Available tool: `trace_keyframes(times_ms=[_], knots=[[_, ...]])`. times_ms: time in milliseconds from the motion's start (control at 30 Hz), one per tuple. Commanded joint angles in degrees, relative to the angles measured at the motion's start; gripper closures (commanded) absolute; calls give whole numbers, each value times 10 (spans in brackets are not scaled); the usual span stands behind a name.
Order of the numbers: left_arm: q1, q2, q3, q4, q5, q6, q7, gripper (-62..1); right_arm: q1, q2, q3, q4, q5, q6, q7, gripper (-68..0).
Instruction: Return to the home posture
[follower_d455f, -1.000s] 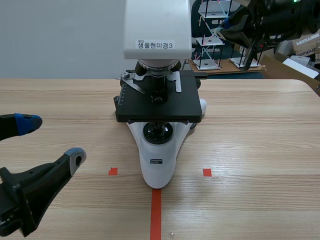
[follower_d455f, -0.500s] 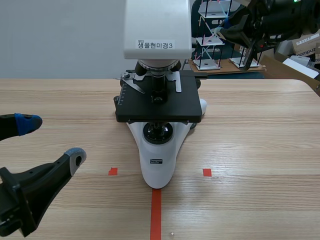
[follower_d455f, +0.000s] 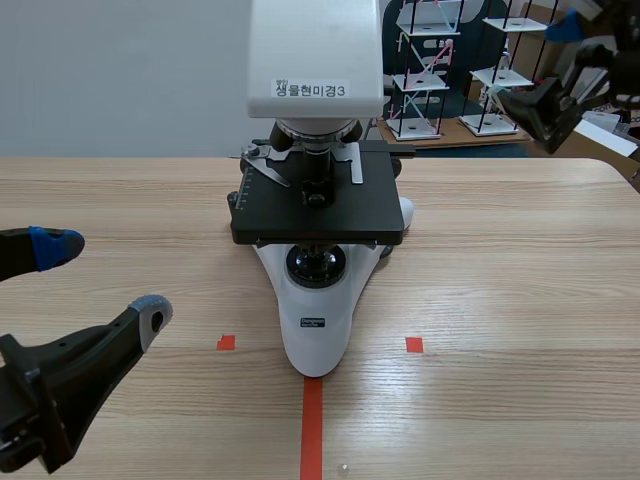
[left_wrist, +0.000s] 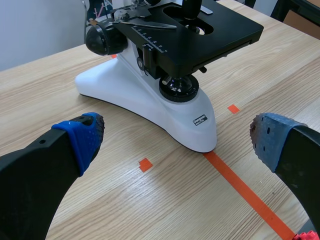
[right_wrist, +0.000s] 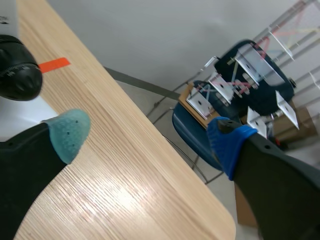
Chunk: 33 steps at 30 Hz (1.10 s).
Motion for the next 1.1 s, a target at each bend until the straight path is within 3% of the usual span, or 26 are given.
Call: trace_keyframes(times_ms=[0,167,333,467,833,1067], knots=[[0,2,-2,13,-3,-1,-8,-619,-24,9,28,28,11,-13,7,-574],[0,2,-2,13,-3,-1,-8,-619,-149,9,123,90,39,-37,7,-639],[0,2,-2,13,-3,-1,-8,-619,-281,2,189,156,78,-37,23,-643],[0,2,-2,13,-3,-1,-8,-620,-381,-26,232,203,82,-37,33,-643],[0,2,-2,13,-3,-1,-8,-619,-581,-124,321,309,82,-36,63,-642],[0,2,-2,13,-3,-1,-8,-620,-657,-136,328,369,81,-35,63,-642]])
